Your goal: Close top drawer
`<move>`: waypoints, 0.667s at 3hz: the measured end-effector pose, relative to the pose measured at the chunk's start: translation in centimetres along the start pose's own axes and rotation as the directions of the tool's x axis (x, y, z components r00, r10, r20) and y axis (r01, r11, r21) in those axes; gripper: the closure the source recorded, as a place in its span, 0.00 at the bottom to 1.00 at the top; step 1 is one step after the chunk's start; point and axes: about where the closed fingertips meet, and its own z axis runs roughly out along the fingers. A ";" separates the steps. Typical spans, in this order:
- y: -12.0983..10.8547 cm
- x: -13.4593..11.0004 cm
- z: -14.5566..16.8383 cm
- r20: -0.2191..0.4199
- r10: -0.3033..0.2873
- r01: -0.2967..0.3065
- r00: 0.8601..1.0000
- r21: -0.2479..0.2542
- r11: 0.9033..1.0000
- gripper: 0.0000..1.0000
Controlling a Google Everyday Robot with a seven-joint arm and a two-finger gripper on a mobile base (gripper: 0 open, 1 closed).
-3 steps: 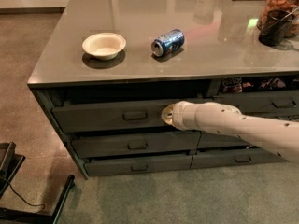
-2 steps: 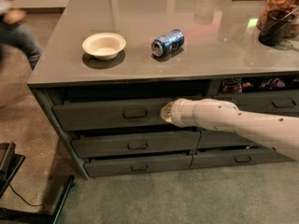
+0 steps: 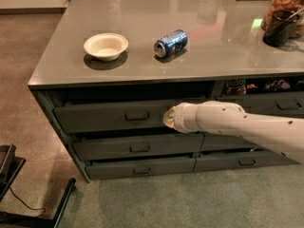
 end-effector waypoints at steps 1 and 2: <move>2.5 -0.6 -3.0 -0.033 0.029 -0.031 0.999 -0.066 0.997 1.00; 5.2 -1.8 -7.6 -0.080 0.071 -0.081 0.994 -0.132 0.988 1.00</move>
Offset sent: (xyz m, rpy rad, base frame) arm -0.1539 -0.0217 0.0571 -0.0612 0.2727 -0.0737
